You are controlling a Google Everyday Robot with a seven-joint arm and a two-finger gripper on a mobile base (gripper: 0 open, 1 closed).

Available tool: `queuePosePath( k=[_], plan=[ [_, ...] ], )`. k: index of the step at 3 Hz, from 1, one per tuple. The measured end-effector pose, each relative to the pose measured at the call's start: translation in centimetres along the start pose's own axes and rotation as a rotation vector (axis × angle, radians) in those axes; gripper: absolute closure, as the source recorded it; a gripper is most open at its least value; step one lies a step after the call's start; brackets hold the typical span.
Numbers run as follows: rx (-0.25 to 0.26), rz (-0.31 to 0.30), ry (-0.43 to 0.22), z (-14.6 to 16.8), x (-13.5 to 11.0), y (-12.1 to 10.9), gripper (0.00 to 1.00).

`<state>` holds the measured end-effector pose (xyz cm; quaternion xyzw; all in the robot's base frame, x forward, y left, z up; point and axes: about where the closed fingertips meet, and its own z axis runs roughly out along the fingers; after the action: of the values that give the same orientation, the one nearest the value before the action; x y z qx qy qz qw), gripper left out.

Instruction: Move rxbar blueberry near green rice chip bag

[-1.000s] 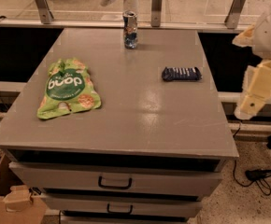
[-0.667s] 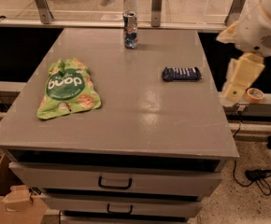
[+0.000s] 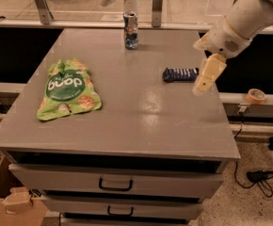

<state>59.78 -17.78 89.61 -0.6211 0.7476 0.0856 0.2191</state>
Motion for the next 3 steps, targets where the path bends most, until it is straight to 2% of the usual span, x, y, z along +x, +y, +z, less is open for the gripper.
queuePosePath(
  k=[2, 3],
  plan=[
    [-0.021, 0.148, -0.113, 5.7, 0.9, -6.7, 0.0],
    [-0.05, 0.203, -0.108, 7.3, 1.8, -7.6, 0.18]
  ],
)
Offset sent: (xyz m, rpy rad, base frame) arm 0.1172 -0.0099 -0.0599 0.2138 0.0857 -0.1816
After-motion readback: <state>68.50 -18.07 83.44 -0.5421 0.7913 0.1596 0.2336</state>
